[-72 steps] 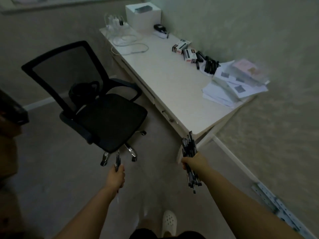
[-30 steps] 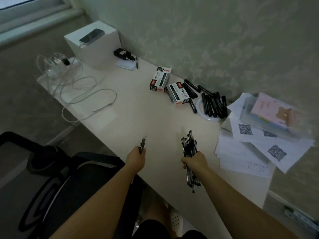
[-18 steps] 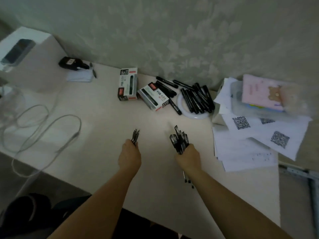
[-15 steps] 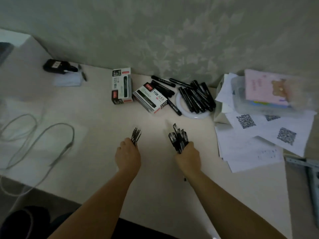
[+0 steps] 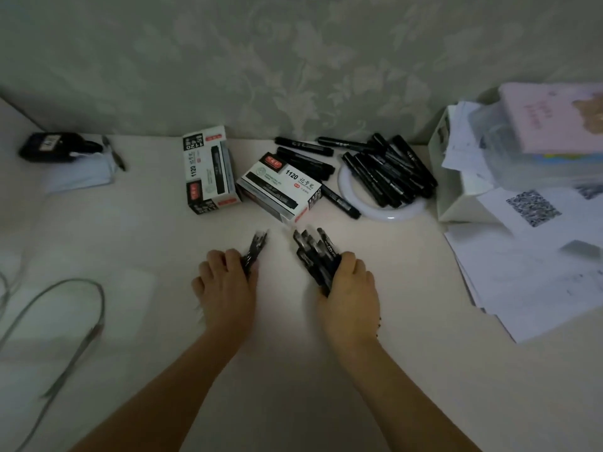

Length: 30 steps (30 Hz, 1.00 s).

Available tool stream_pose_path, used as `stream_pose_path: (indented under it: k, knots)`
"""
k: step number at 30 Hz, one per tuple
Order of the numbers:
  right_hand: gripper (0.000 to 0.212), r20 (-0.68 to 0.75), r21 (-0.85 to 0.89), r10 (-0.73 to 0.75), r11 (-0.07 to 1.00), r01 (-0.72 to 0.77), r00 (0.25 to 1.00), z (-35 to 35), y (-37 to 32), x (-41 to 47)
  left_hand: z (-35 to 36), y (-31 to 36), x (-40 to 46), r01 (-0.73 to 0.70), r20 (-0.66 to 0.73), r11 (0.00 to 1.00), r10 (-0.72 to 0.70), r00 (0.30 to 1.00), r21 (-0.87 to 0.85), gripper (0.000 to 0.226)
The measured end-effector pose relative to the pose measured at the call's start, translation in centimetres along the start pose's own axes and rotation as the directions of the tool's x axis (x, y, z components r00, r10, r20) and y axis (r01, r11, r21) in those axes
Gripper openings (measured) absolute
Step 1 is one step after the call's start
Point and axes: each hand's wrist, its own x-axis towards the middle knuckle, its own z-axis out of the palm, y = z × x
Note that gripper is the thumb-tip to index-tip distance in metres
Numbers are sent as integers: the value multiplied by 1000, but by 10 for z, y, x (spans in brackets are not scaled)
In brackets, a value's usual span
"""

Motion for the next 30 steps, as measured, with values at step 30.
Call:
stream_pose_path:
  k: [30]
  knots:
    - [23,-442,-661,-600,720,210,667,70,-47,-37,-6,-134,2,-251,-125,948,229,965,-197,43]
